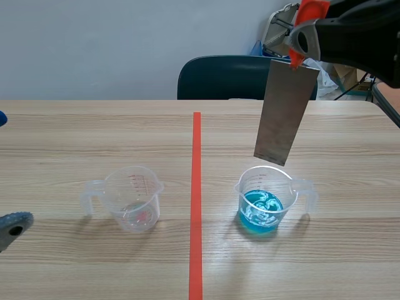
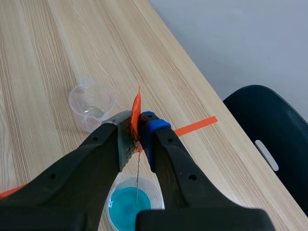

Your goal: Do the redox reaction experiment

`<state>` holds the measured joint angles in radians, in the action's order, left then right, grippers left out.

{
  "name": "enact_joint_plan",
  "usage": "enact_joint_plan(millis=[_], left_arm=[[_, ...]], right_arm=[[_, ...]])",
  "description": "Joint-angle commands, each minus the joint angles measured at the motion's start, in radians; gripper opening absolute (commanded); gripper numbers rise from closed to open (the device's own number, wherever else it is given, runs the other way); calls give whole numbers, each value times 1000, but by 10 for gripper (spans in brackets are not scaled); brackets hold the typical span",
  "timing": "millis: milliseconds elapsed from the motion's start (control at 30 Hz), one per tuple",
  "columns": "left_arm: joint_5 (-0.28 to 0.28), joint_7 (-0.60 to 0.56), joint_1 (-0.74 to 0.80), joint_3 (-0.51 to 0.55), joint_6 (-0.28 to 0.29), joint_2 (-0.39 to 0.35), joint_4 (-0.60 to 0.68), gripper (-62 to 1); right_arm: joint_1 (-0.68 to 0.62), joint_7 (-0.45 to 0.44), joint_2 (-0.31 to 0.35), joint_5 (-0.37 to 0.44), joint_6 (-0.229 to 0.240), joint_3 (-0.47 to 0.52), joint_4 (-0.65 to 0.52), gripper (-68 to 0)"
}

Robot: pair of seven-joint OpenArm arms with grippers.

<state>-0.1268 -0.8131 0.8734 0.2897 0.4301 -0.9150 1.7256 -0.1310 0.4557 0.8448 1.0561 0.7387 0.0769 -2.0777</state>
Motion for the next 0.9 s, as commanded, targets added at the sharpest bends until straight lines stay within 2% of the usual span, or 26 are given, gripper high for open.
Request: enact_joint_plan(millis=[0, 200, 333, 467, 700, 867], left_arm=[[-32, -14, 6, 10, 2, -13, 10, 14], [-49, -9, 39, 34, 3, -84, 9, 14], [-81, -6, 40, 42, 2, -129, 9, 14], [-80, 2, 41, 50, 2, -167, 9, 14], [-85, 1, 47, 103, 2, -163, -16, 14], [-101, 0, 108, 145, 2, -160, -26, 14]], right_arm=[[9, -9, 8, 11, 7, 3, -4, -665], [9, -9, 8, 11, 7, 3, -4, -665], [9, -9, 8, 11, 7, 3, -4, -665], [9, -9, 8, 11, 7, 3, -4, -665], [9, -9, 8, 11, 7, 3, -4, -665], [9, -9, 8, 14, 7, 3, -4, -665]])
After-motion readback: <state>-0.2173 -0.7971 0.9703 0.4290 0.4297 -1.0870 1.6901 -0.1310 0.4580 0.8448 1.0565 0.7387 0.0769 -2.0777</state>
